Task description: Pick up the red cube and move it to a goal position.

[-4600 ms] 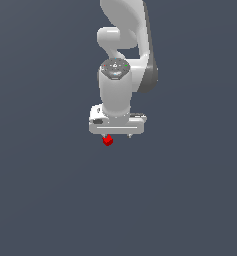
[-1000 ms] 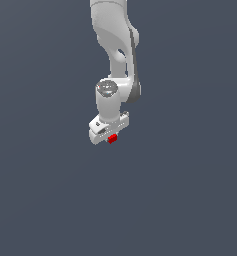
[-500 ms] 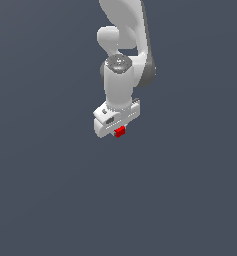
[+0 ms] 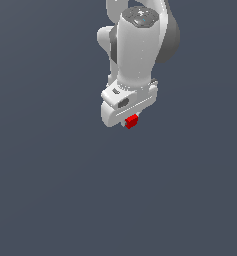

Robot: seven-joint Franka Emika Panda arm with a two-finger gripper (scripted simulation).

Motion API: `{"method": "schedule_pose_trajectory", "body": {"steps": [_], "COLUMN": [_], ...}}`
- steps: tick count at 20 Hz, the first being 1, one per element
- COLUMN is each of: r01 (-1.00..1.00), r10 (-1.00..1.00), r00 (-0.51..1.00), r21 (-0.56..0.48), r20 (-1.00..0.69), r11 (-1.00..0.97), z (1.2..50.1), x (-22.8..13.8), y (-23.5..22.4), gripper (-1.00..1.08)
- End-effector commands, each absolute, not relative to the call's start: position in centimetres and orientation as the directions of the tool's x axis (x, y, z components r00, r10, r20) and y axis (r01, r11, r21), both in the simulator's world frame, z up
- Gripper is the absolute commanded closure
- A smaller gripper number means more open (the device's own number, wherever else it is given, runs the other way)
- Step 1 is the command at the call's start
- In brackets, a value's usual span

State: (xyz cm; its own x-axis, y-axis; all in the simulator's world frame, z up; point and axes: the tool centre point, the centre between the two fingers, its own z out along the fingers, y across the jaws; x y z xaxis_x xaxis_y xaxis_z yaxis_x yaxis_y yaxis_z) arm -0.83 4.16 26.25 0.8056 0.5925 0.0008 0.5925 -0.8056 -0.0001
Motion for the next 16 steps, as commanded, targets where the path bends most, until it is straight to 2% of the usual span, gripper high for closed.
{"method": "schedule_pose_trajectory", "body": {"steps": [1, 8, 16], "r01": [0.592, 0.592, 0.591], "r10": [0.592, 0.592, 0.591], "r00": [0.806, 0.806, 0.807], "r21": [0.0, -0.001, 0.0], "r20": [0.0, 0.0, 0.0], "r11": [-0.806, -0.806, -0.807], "z": [28.7, 33.9, 37.1], "x": [-0.1, 1.7, 3.0], "y": [5.1, 7.2, 8.4], "gripper": [1.08, 1.08, 1.08]}}
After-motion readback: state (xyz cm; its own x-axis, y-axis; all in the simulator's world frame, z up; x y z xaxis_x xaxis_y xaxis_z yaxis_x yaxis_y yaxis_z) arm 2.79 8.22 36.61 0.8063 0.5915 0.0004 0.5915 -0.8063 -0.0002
